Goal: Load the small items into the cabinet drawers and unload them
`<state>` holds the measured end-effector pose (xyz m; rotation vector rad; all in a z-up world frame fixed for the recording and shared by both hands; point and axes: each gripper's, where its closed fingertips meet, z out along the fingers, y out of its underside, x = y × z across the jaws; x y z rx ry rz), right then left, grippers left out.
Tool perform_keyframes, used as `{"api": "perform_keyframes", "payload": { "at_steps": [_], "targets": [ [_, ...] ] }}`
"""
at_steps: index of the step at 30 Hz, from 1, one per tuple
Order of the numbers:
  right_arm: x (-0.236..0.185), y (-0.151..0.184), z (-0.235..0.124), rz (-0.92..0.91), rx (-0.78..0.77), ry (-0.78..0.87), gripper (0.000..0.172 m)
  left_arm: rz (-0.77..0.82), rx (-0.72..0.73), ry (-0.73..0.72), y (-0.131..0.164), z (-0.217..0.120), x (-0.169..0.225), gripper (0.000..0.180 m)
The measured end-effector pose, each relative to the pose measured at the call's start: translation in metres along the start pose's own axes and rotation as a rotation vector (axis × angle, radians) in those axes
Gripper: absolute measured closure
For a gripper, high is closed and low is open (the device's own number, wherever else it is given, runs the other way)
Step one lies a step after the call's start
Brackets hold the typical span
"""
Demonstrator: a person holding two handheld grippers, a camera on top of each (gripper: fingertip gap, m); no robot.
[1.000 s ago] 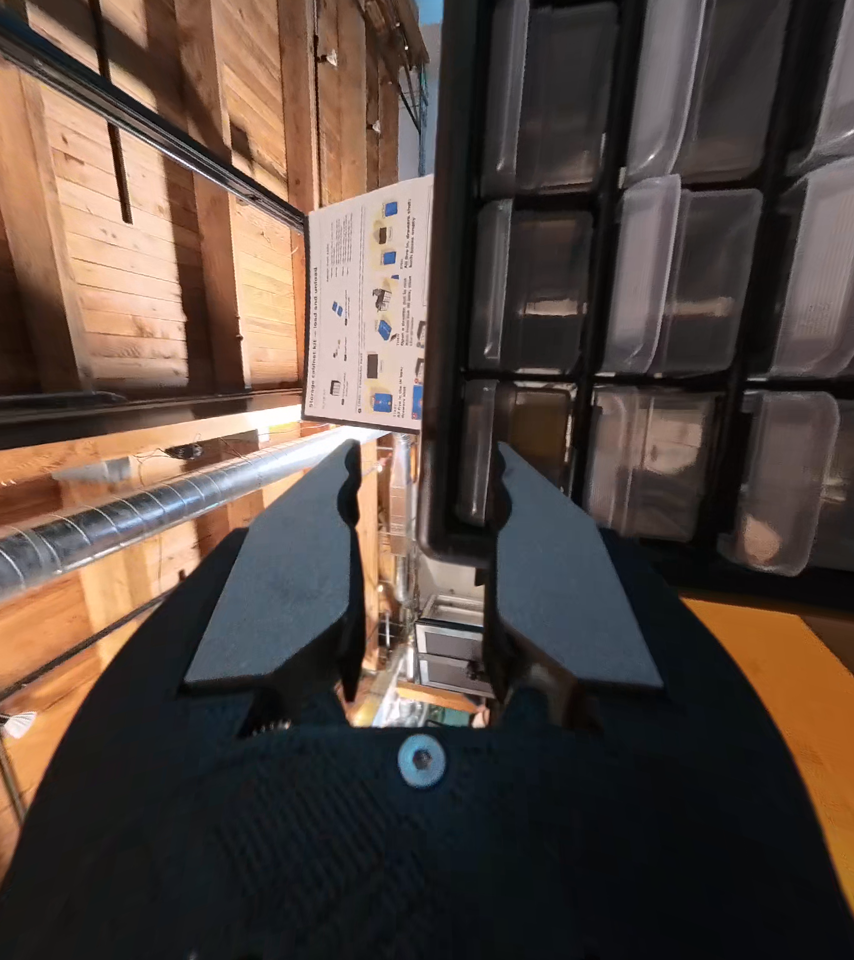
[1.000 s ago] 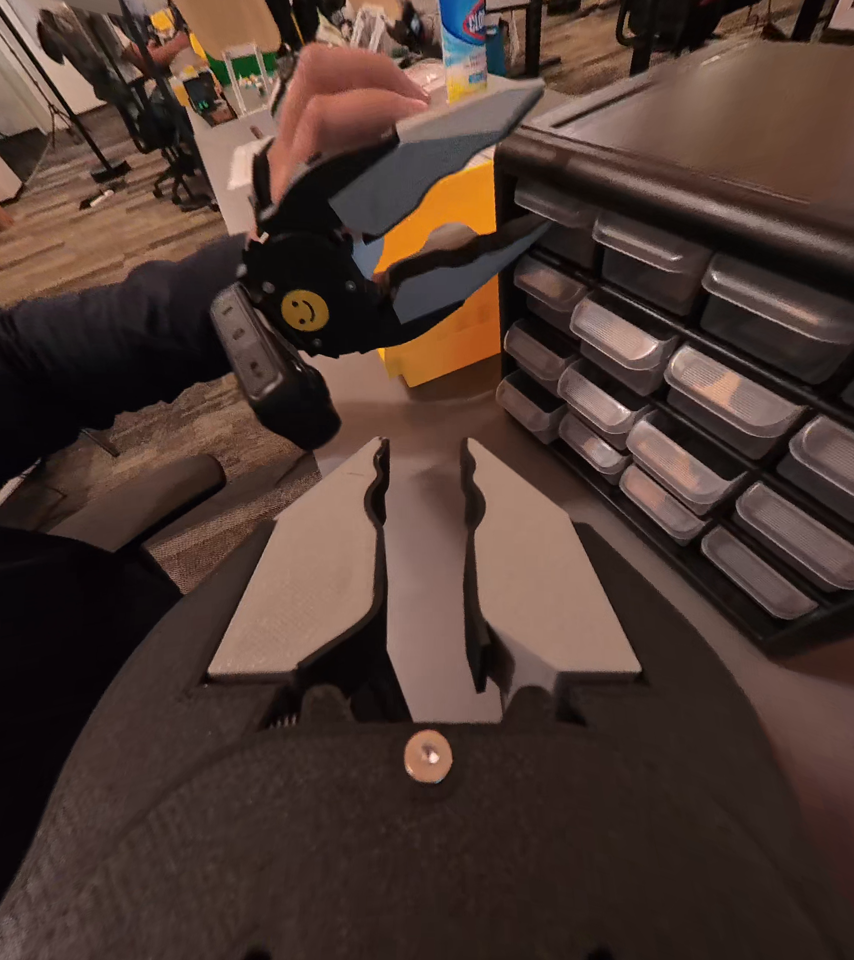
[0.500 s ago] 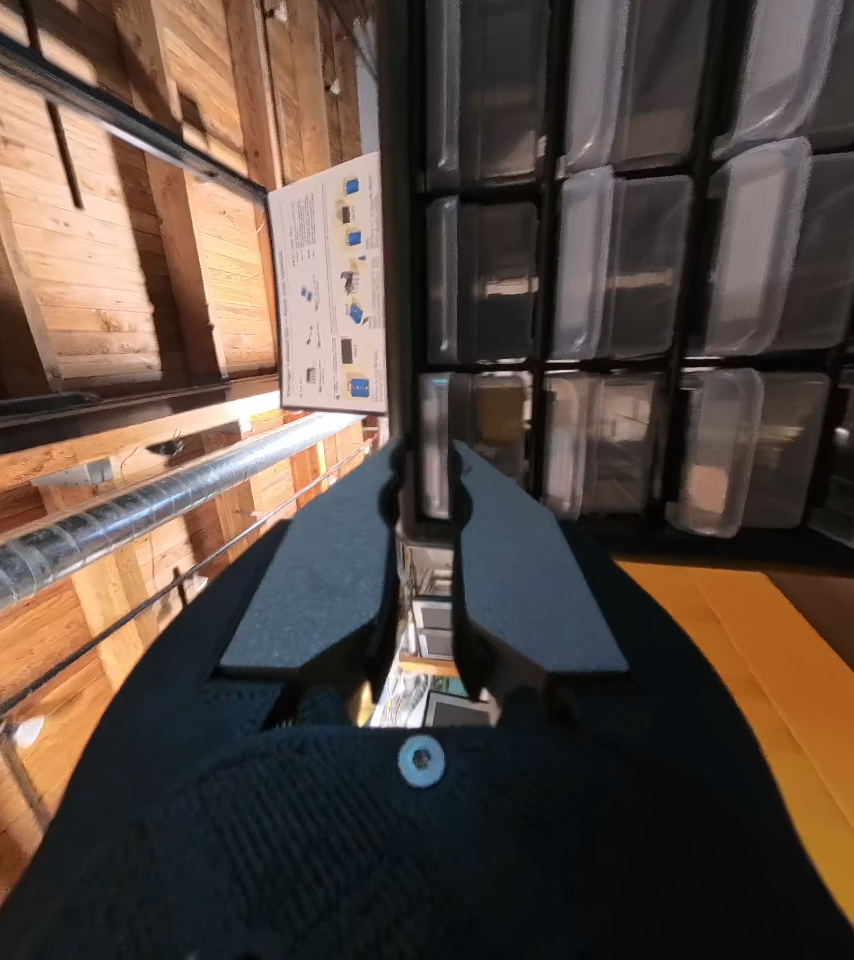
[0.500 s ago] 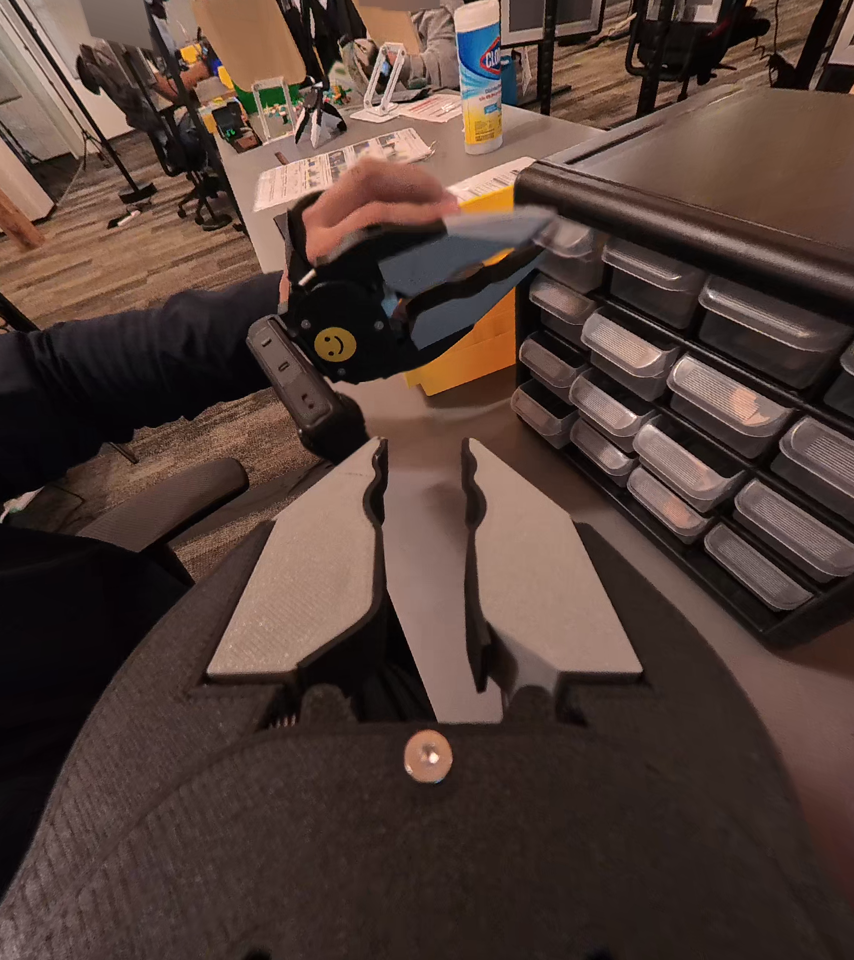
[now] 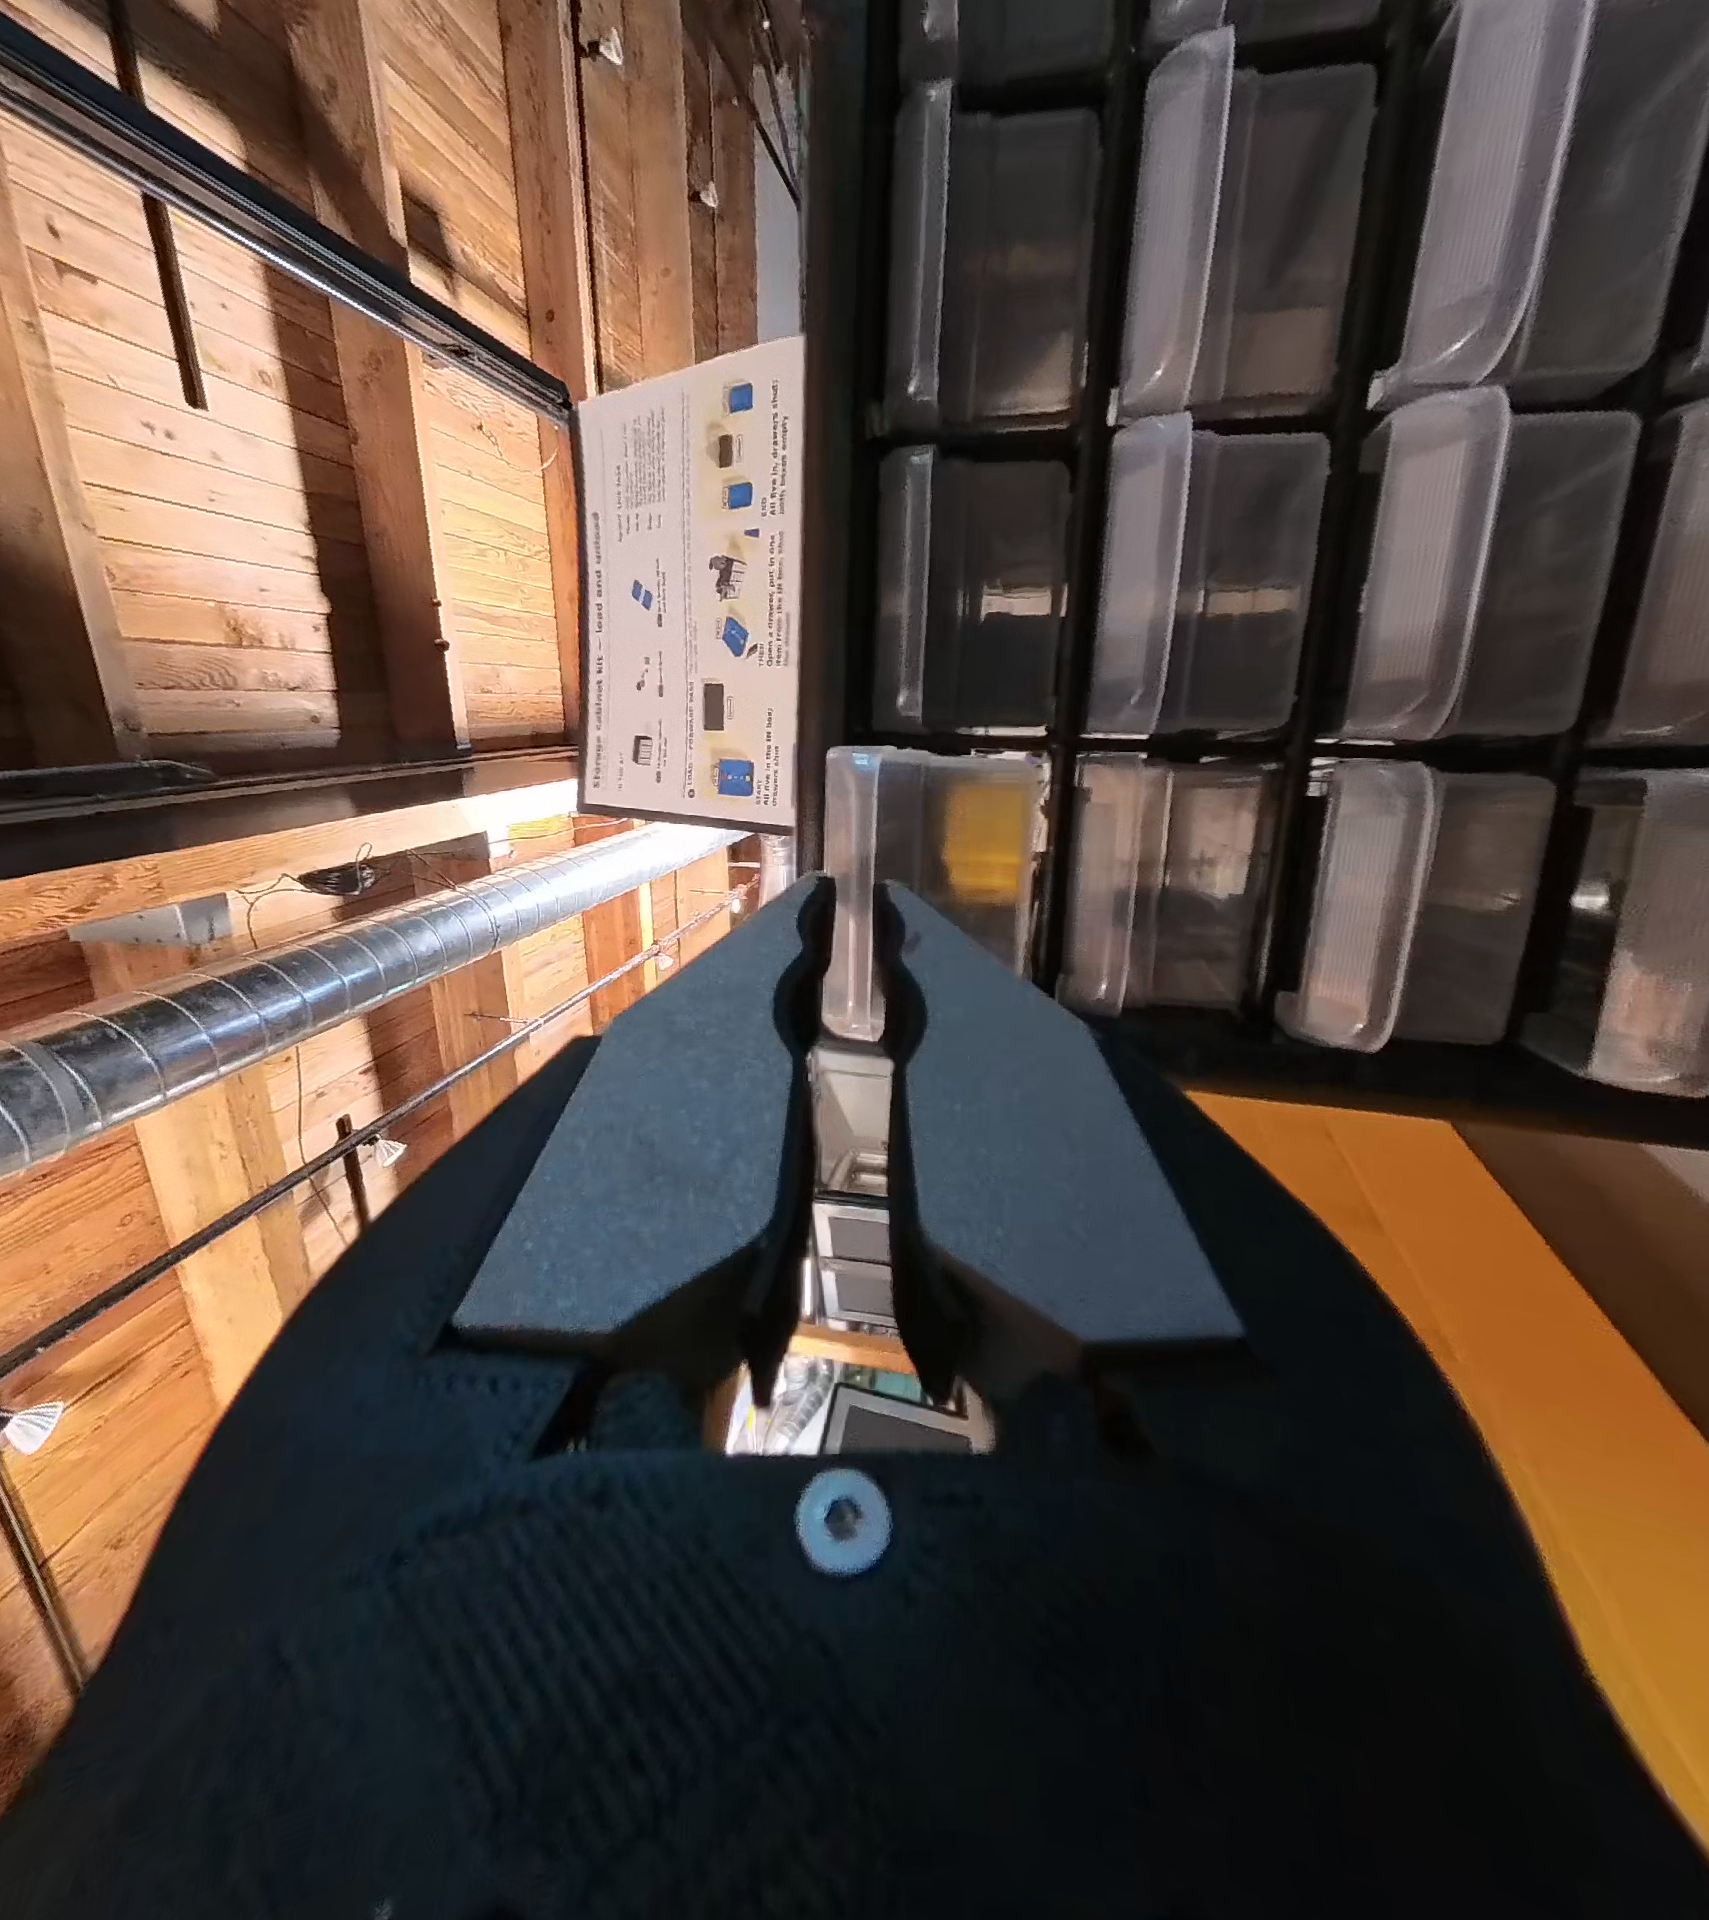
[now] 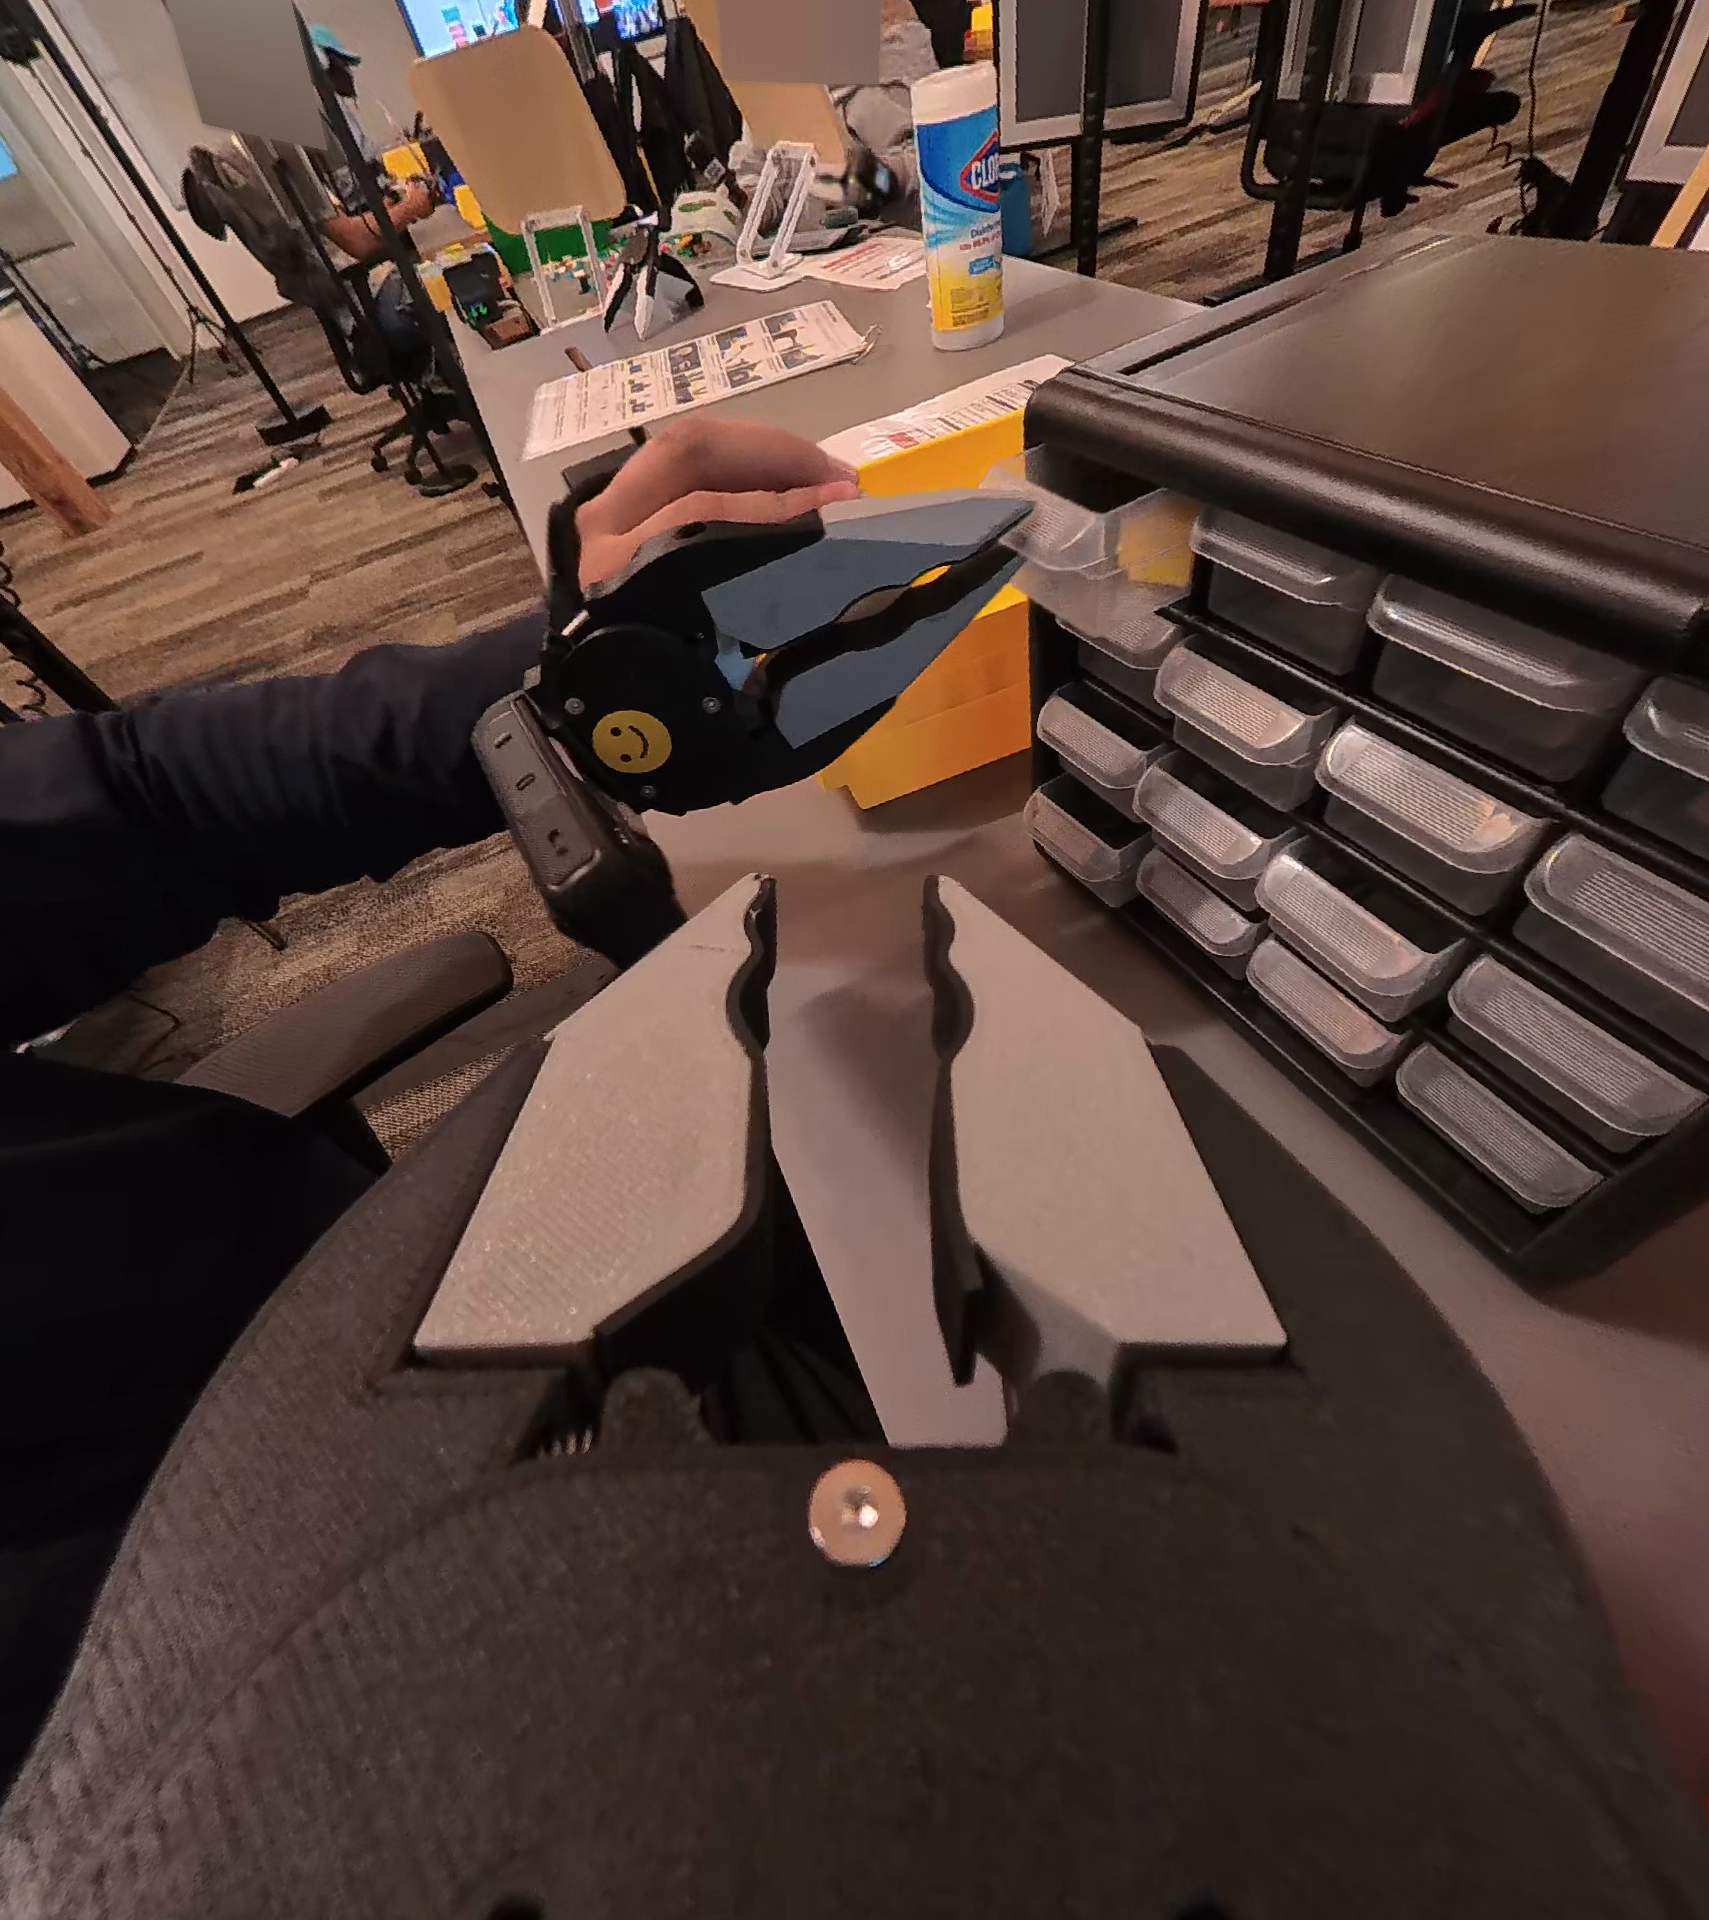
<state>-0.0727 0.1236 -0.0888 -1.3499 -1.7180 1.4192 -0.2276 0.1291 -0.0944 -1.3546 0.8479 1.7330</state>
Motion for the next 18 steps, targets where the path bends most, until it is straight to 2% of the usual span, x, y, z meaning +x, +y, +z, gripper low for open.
{"api": "perform_keyframes", "payload": {
  "at_steps": [11,18],
  "targets": [
    [0.006,0.002,0.0,0.012,-0.006,0.008,0.146,-0.101,-0.002,0.017,-0.013,-0.038,-0.01,0.176],
    [0.008,0.004,0.004,0.02,-0.014,0.013,0.146,-0.182,0.01,0.032,-0.018,-0.05,-0.013,0.175]
  ]
}}
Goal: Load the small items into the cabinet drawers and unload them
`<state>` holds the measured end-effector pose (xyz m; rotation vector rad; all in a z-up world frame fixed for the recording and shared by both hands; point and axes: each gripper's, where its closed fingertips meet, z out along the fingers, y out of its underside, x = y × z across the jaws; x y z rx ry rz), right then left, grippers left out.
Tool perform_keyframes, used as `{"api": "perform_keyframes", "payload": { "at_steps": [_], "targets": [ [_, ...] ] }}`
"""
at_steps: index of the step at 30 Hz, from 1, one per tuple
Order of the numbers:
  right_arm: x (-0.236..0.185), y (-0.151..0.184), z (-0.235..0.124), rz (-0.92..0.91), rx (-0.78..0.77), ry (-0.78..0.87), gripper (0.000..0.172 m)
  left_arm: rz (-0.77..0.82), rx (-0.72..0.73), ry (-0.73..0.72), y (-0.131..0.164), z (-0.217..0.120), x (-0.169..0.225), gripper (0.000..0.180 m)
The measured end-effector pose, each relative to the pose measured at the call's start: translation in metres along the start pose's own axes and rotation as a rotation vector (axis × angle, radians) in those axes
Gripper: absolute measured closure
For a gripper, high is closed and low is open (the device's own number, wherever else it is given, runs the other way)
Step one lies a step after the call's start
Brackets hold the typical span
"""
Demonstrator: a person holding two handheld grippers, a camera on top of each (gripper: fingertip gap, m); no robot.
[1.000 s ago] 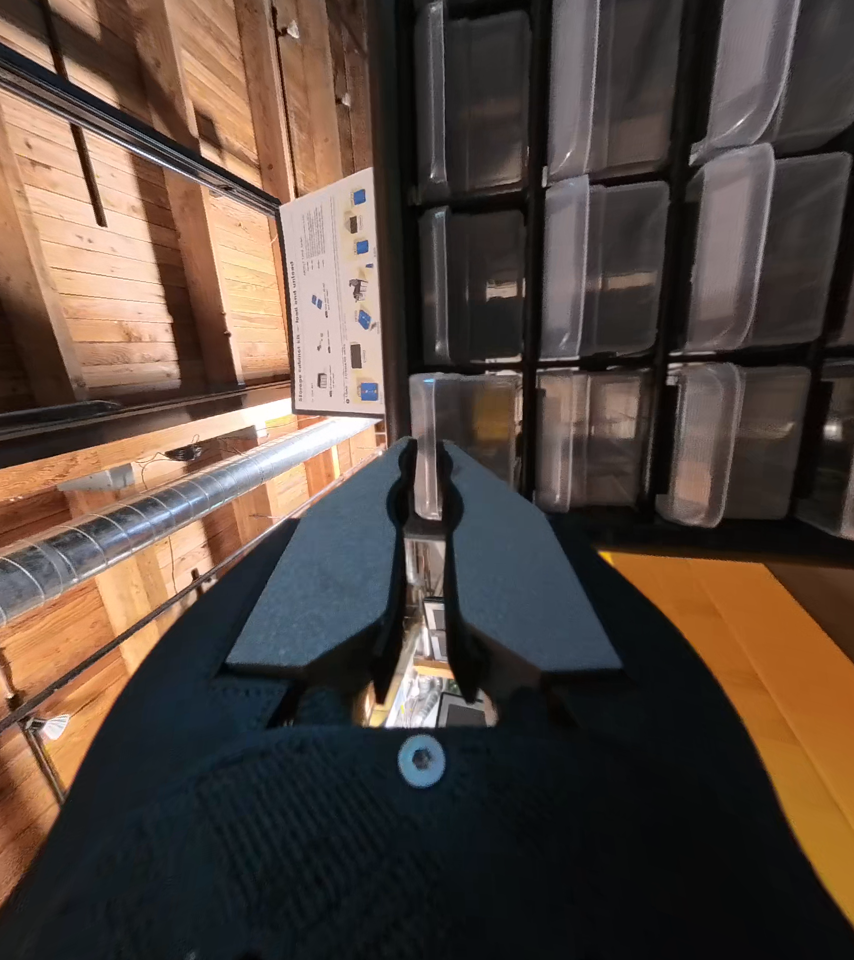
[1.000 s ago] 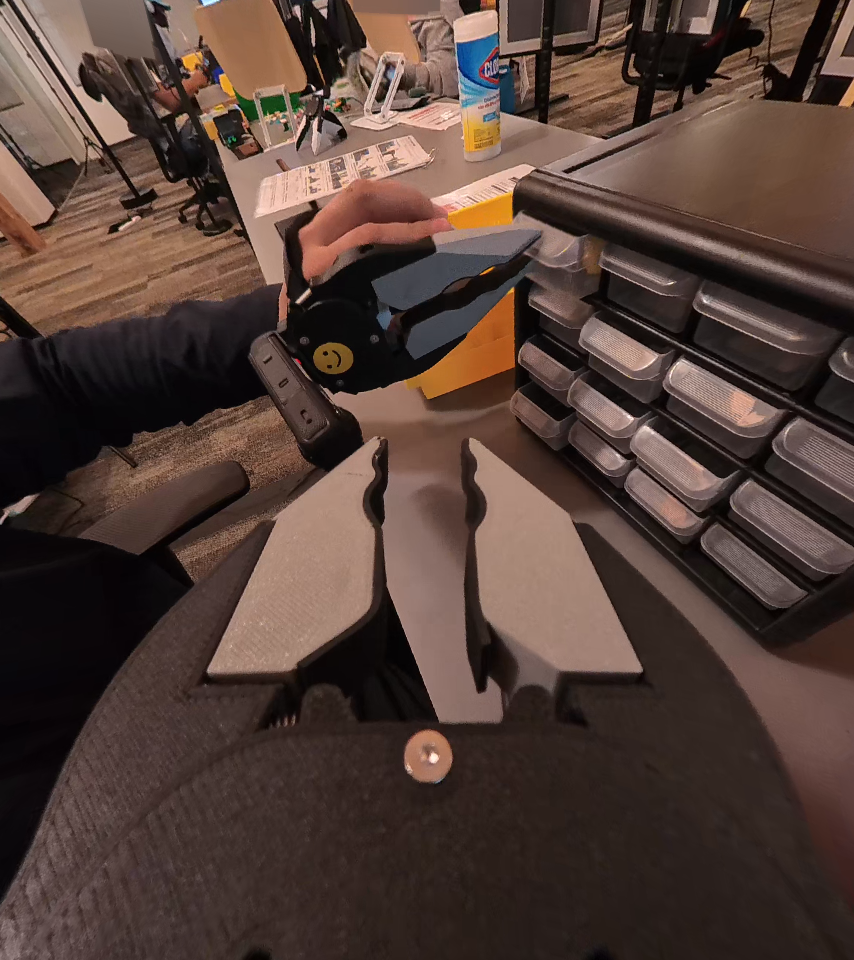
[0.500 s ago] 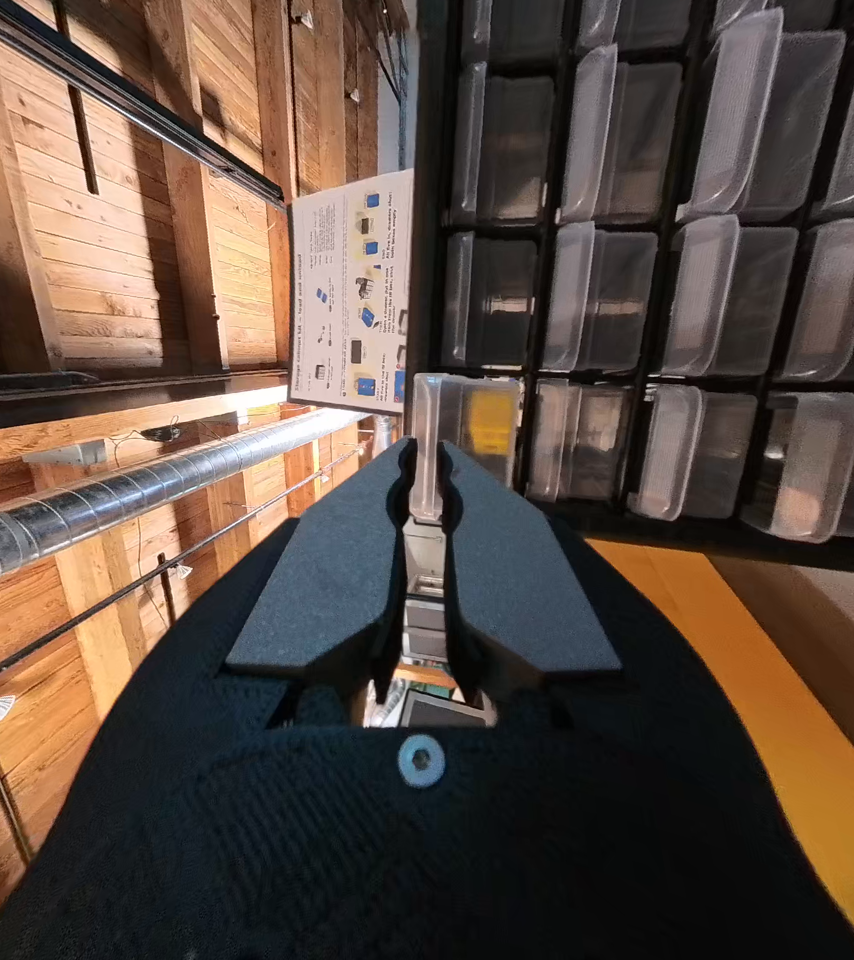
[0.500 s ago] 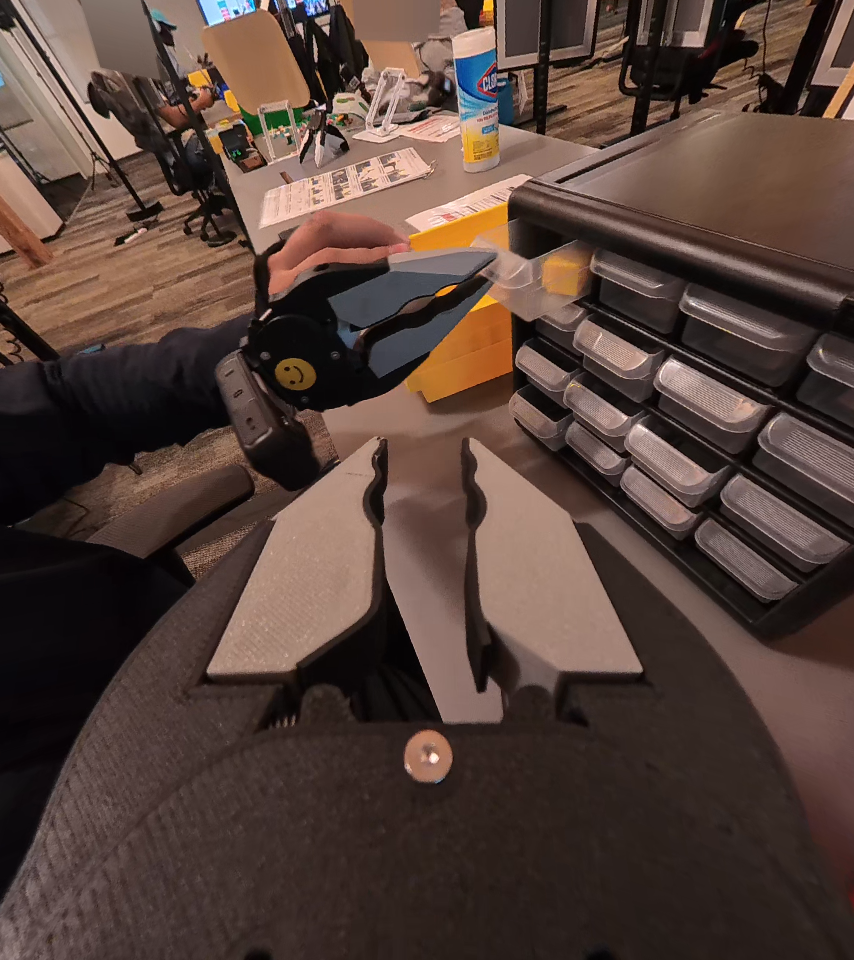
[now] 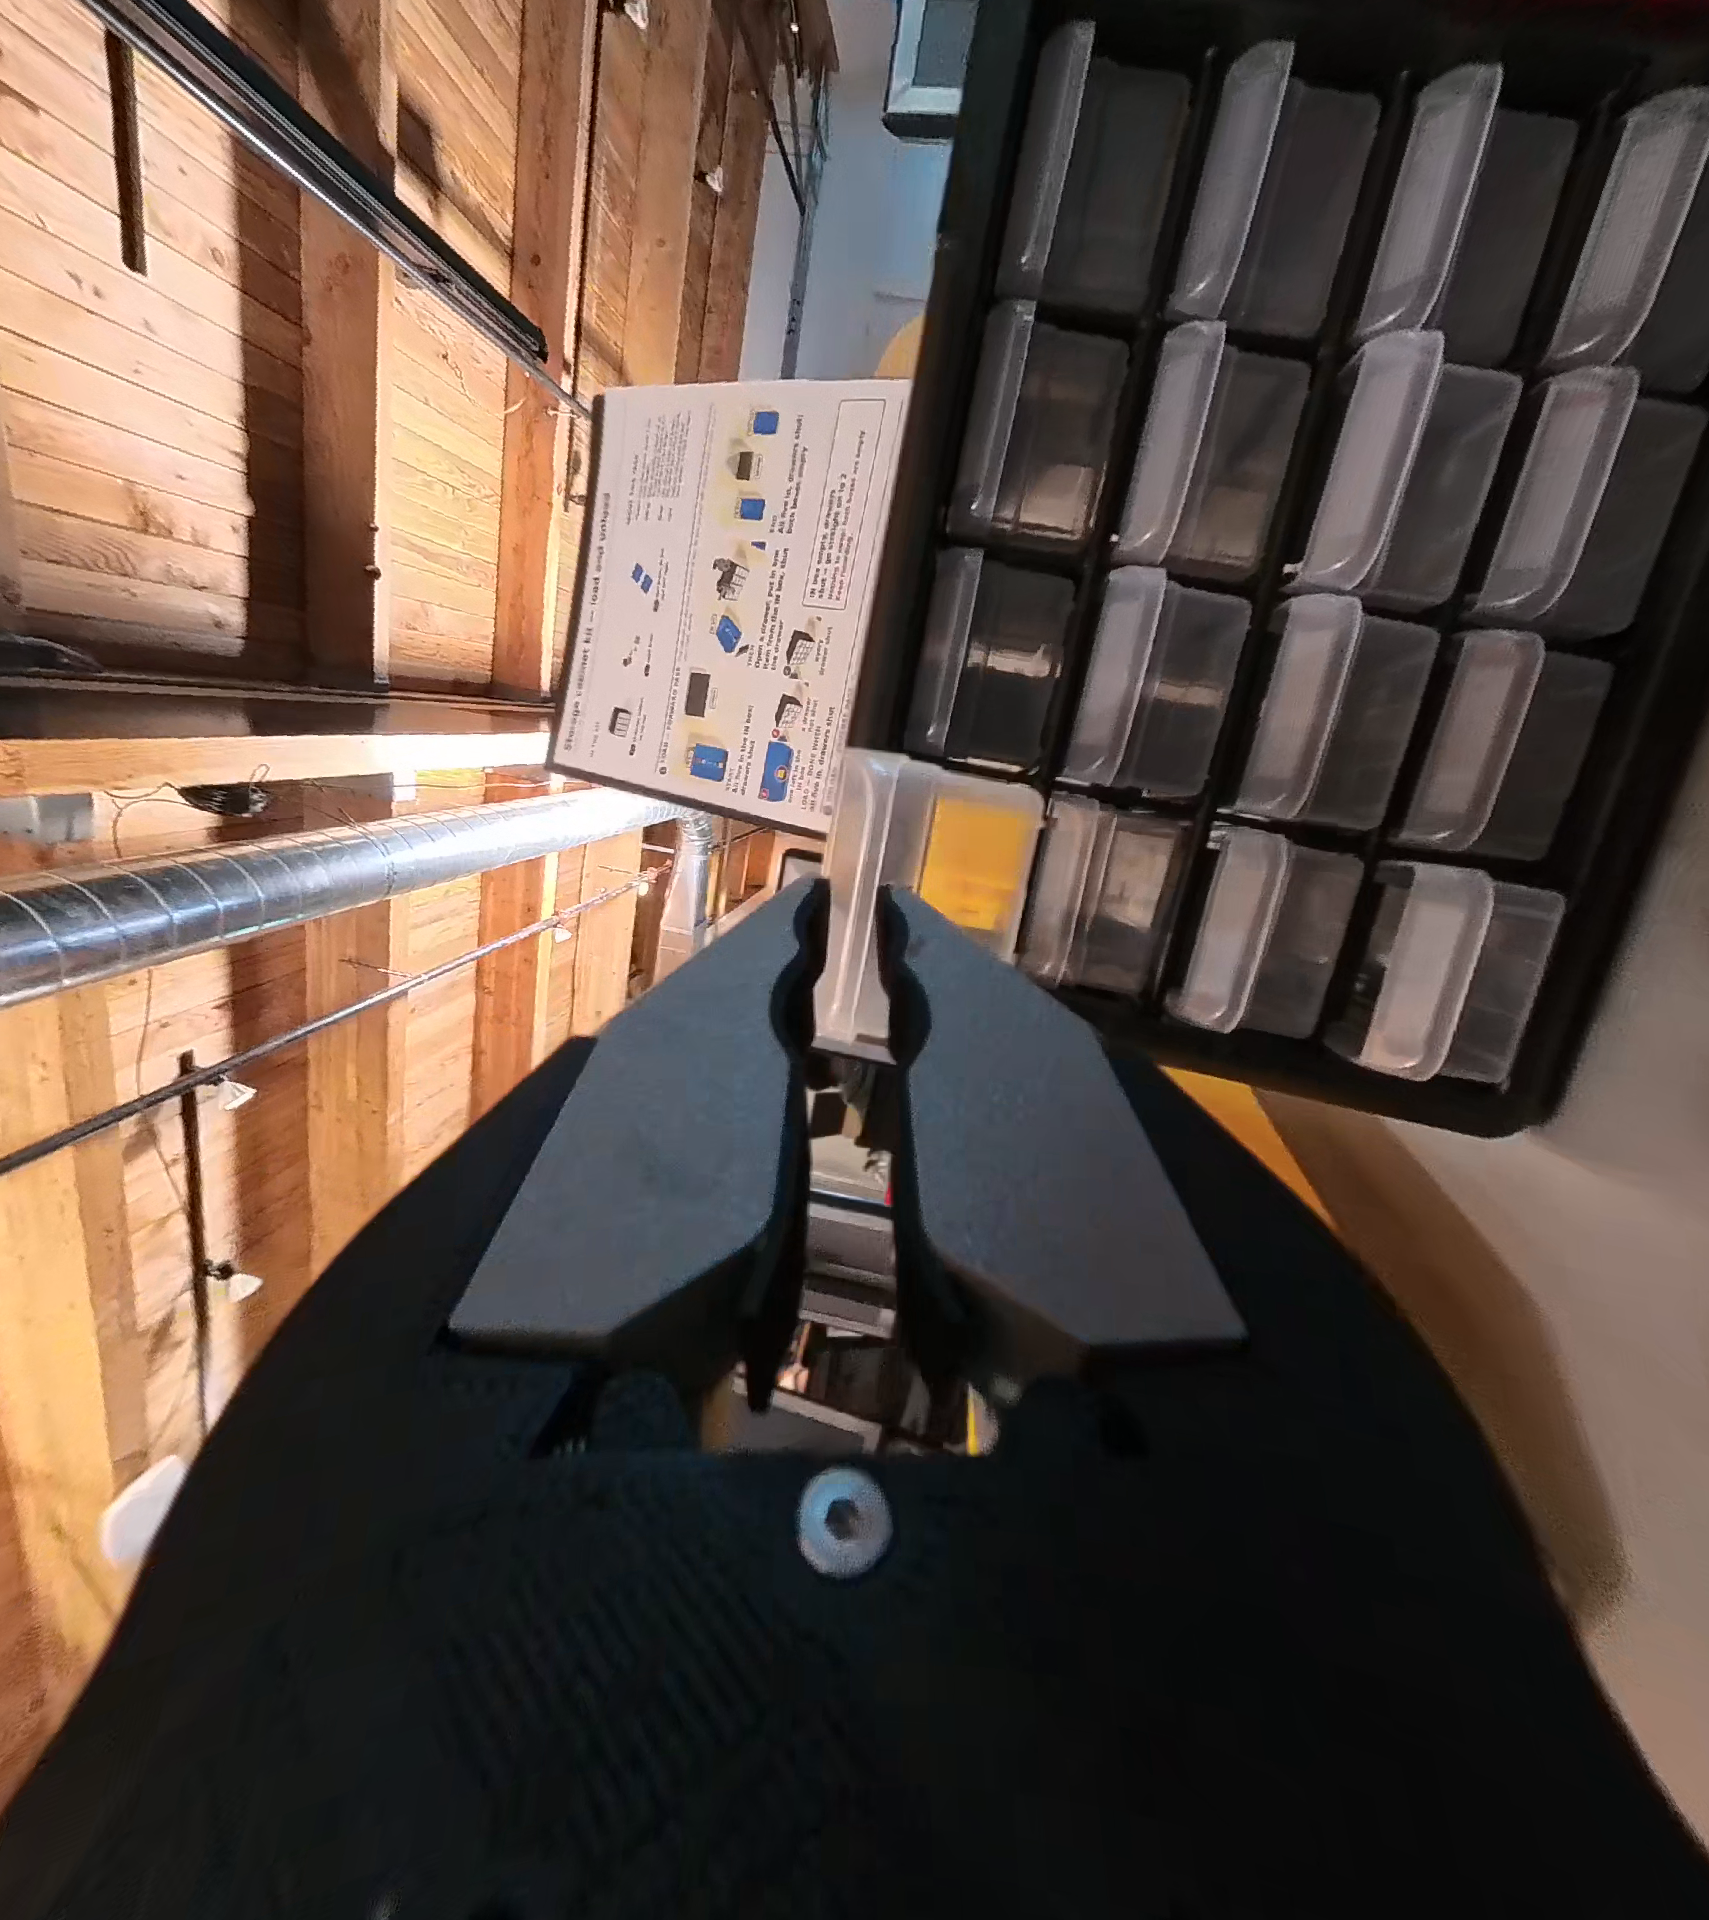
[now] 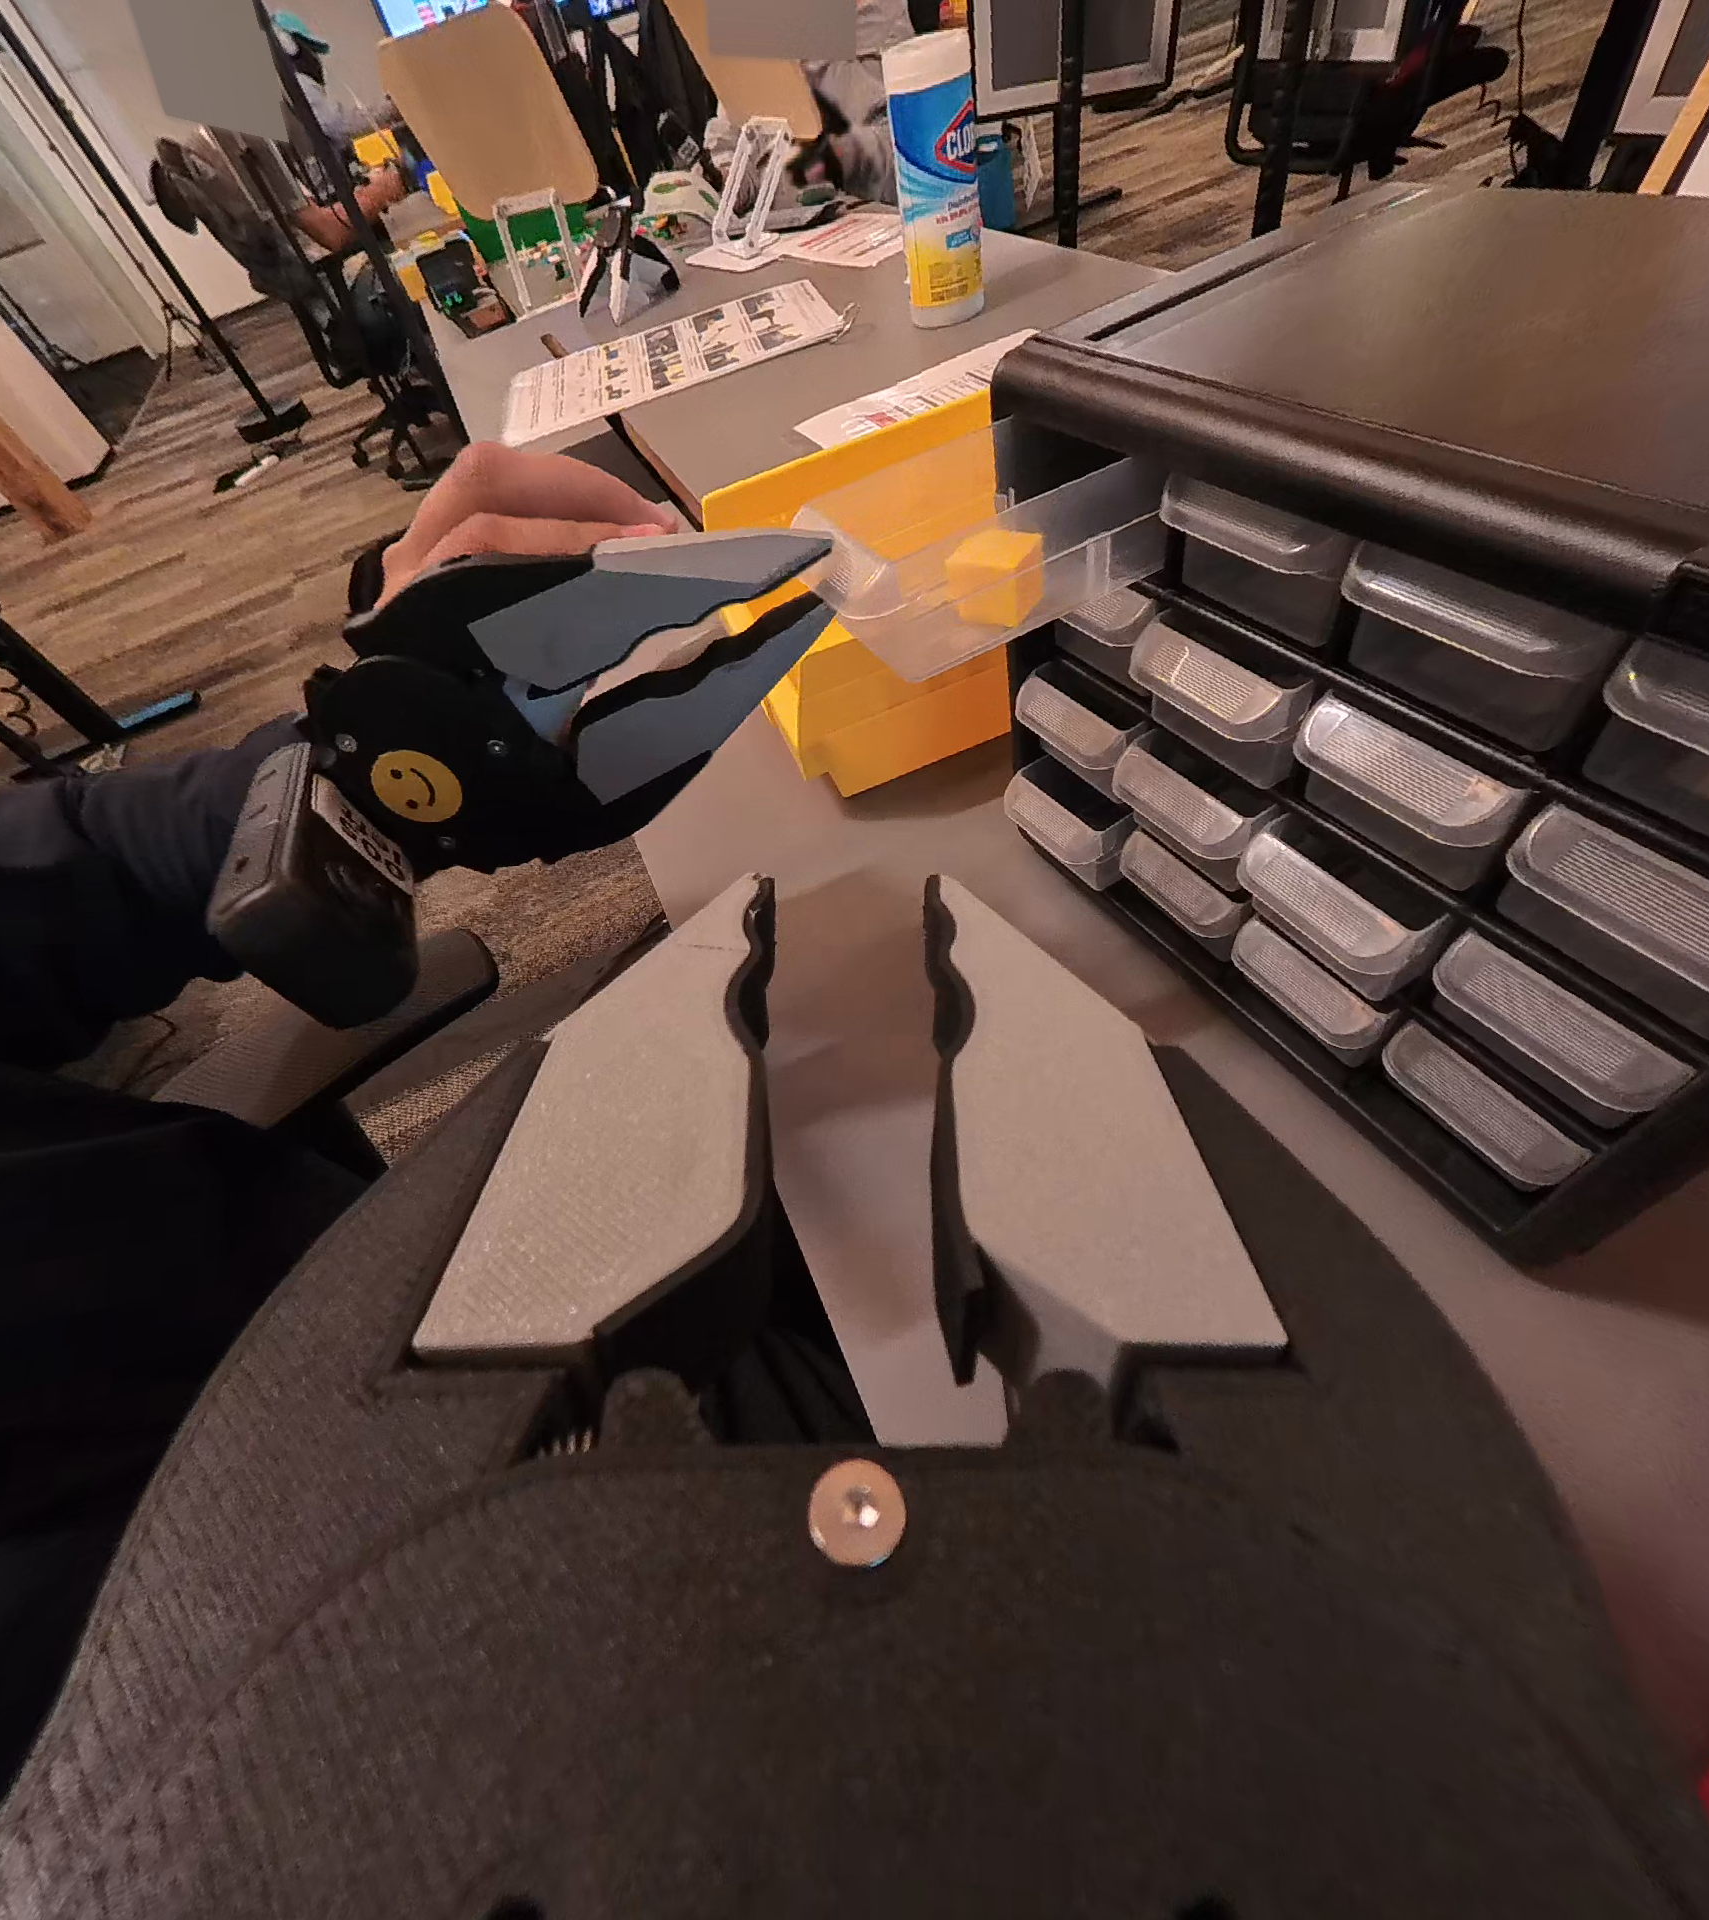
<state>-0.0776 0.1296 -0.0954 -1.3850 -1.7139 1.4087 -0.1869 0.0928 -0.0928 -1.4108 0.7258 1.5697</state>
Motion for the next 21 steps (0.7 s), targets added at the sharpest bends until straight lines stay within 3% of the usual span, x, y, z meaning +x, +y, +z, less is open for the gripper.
{"api": "perform_keyframes", "payload": {
  "at_steps": [15,21],
  "targets": [
    [0.005,0.003,0.001,0.016,-0.006,0.009,0.146,-0.128,0.001,0.061,-0.003,0.004,0.009,0.16],
    [0.011,0.0,0.001,0.043,-0.003,0.019,0.142,-0.336,-0.029,0.18,-0.003,-0.016,0.004,0.149]
  ]
}}
